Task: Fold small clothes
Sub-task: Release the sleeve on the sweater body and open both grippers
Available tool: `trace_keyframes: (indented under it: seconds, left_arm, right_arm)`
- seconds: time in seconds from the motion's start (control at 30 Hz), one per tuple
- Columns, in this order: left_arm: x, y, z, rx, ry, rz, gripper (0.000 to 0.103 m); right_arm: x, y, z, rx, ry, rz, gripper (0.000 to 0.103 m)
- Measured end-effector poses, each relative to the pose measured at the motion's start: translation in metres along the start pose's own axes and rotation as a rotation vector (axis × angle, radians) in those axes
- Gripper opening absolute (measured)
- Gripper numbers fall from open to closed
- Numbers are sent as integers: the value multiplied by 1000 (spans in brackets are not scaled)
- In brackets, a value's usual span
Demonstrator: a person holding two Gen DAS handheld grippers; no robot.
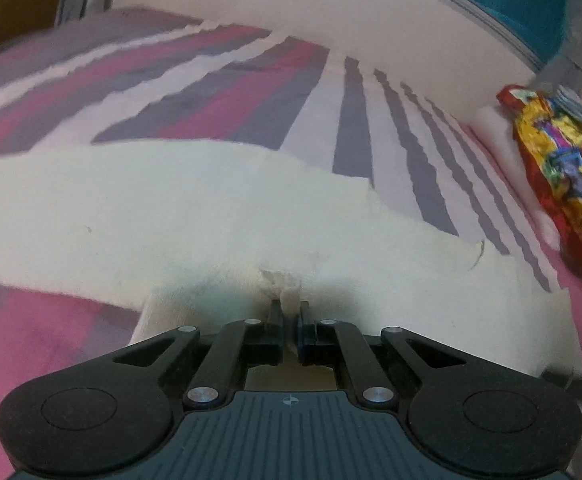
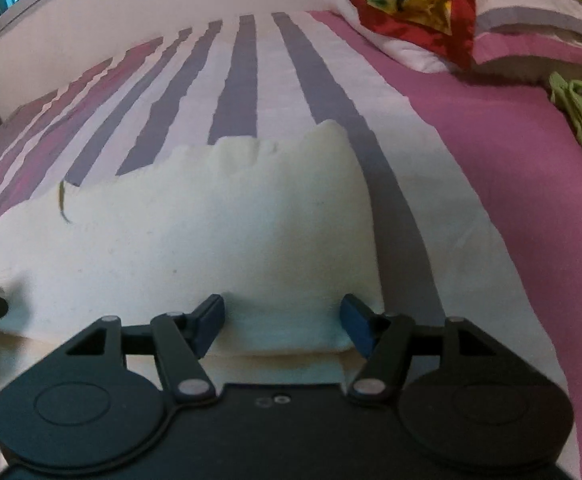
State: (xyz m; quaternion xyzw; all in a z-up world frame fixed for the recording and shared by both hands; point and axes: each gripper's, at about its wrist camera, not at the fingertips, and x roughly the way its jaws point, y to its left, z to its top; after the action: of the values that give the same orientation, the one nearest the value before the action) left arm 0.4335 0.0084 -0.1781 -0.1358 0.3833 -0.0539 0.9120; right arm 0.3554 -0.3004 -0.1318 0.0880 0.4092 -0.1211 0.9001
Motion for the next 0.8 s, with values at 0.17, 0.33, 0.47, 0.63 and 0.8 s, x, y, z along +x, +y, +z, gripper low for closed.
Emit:
trace_keyframes:
  seconds: [0.17,0.33,0.47,0.63,0.8]
  left_arm:
    - [-8,13,2,-46,42,0,15]
    - [-38,33,-6,-97,32,13,80]
    - [-50,38,-9,-79,30,46,87]
    - [-59,62,-13,-119,78,58,86]
    - [-78,92,-15,-157,68,65,86]
  right_arm:
    - [17,9,0,-57,21,-57,67]
    - [6,12,2,-76,-3,-92,66]
    - [12,23,-13,-152,-1,-138,70]
    - [-8,52,-17,-153,-55,-122,66]
    - [-2,89,-24,-167,-14,-47,64]
